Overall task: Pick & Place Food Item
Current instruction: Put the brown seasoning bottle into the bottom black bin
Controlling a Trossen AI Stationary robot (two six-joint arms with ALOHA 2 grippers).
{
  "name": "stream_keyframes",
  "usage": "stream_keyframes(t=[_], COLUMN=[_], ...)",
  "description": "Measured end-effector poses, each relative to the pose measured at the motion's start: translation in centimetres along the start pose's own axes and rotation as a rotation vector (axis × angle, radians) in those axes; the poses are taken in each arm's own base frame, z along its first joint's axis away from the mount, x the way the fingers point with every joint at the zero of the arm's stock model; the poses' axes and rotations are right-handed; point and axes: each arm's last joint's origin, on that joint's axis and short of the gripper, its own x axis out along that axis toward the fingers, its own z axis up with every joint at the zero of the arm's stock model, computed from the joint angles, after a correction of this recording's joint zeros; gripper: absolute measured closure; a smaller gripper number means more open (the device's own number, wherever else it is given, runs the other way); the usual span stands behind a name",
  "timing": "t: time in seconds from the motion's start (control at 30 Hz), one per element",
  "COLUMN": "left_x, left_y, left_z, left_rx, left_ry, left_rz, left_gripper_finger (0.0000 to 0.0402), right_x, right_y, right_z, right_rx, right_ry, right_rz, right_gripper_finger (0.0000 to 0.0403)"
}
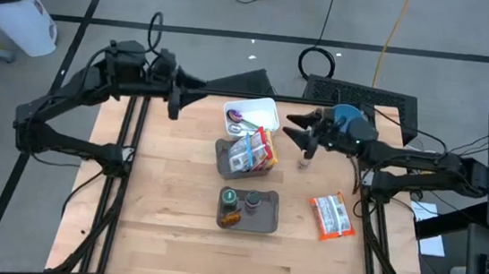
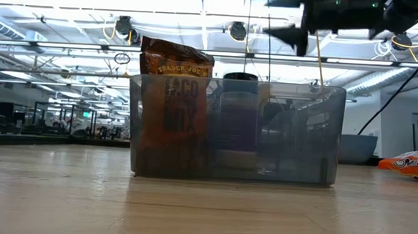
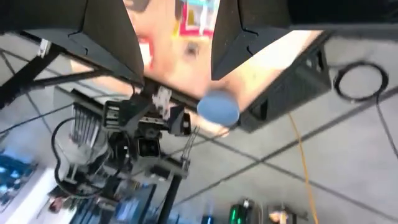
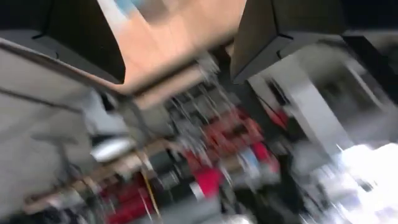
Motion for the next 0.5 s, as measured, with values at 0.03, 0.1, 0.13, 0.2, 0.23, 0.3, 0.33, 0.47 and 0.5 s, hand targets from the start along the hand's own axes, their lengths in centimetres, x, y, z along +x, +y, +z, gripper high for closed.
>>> stream_keyframes(t=[0.03,0.1,0.13,0.2,0.23,0.3,0.33,0.47,0.5], left_x=[-0.1,-0.1,0.0,0.0,0.2,0.7,1.0,2.7,3.0], left_y=[0.0,0.0,0.0,-0.1,-0.3,-0.5,-0.6,-0.6,-0.5], left_z=[-0.2,-0.6,-0.8,-1.0,-1.0,-1.1,-1.1,-1.3,-1.3], left_rx=[-0.006,-0.04,-0.054,-0.07,-0.074,-0.072,-0.07,-0.081,-0.086], left_ry=[0.018,0.066,0.083,0.099,0.104,0.107,0.111,0.121,0.119], left_rz=[0.003,0.006,0.008,0.0,-0.005,-0.019,-0.021,-0.024,-0.023], left_gripper_finger=[0.0203,0.0203,0.0203,0.0203,0.0203,0.0204,0.0203,0.0204,0.0204], right_x=[-0.2,-0.4,-0.5,-0.6,-0.6,-0.8,-0.9,-1.2,-1.3], right_y=[-0.2,-0.6,-0.7,-1.0,-1.2,-1.7,-1.8,-2.5,-2.7], right_z=[-0.4,-1.1,-1.5,-2.2,-2.6,-3.5,-3.8,-5.0,-5.2], right_rx=[-0.023,-0.062,-0.08,-0.117,-0.144,-0.207,-0.235,-0.288,-0.294], right_ry=[0.047,0.138,0.175,0.255,0.294,0.385,0.423,0.541,0.562], right_rz=[-0.025,-0.067,-0.077,-0.1,-0.112,-0.133,-0.142,-0.2,-0.231], right_gripper_finger=[0.0121,0.0124,0.0125,0.0126,0.0126,0.0125,0.0125,0.0126,0.0127])
